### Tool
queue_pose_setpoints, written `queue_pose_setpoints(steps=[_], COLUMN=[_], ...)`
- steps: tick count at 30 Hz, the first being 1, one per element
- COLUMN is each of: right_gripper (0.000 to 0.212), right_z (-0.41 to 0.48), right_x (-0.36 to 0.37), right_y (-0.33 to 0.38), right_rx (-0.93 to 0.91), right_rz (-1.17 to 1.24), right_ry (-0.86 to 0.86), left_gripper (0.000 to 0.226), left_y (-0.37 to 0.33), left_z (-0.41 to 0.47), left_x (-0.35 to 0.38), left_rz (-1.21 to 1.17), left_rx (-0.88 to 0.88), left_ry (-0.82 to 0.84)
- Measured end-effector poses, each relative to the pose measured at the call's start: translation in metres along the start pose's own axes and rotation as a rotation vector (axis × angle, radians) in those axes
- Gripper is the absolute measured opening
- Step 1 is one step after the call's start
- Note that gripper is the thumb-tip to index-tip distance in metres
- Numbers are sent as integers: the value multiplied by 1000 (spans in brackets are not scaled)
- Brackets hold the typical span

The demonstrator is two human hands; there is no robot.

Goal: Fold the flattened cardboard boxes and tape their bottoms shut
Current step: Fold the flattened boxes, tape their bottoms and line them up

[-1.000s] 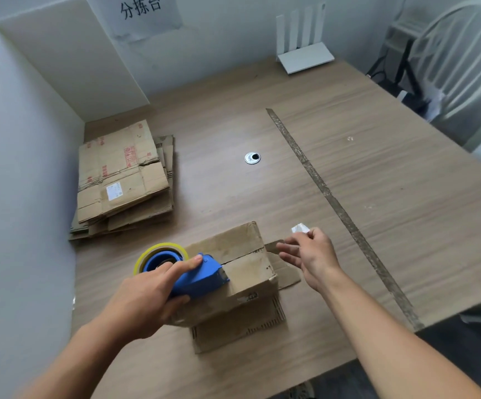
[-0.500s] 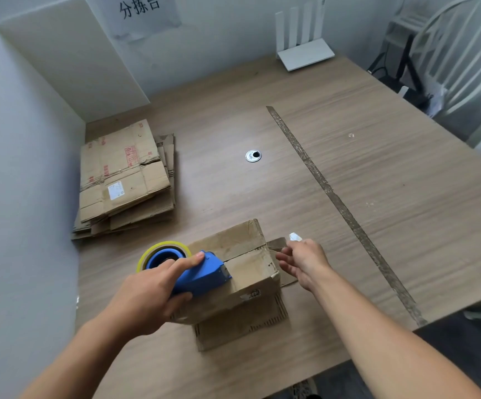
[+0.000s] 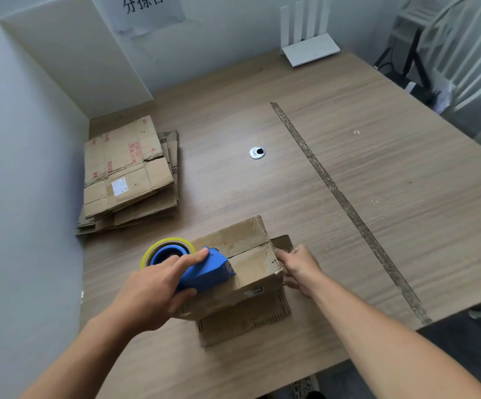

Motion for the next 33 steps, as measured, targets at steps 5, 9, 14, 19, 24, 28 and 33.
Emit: queue_pose_setpoints(steps=[5, 9, 14, 19, 24, 28, 33], right_gripper=[19, 26, 32, 38, 49, 68, 63], right_z=[-14, -25, -32, -27, -23, -20, -23], right_x=[-9, 0, 9, 20, 21, 21, 22], right_y=[27, 39, 29, 19, 23, 19, 22], right_rx=[-346, -406, -449, -332, -319, -312, -349], right_rz=[-188, -318, -397, -358, -384, -480, -470], right_ry=[-32, -23, -101, -112, -90, -70, -72], left_gripper=[75, 81, 80, 79, 74, 75, 73], left_y=[0, -1, -3, -4, -6, -6, 3], left_z=[1, -1, 0, 0, -1, 0, 5], left_x=[-2, -2, -1, -2, -8, -29, -61], left_rz=[1, 0, 18, 35, -5, -22, -12], left_rx=[4, 35, 44, 50, 61, 76, 8], left_ry=[-1, -18, -48, -50, -19, -7, 100])
Point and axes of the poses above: each hand's wrist, its own z-axis towards the middle knuckle, its own x-axis out of the palm, y = z × x, the point moved 1 cm from there along z, towards the middle knuckle, and after that the axes turned 9 degrees about y, right-handed, at the moved point
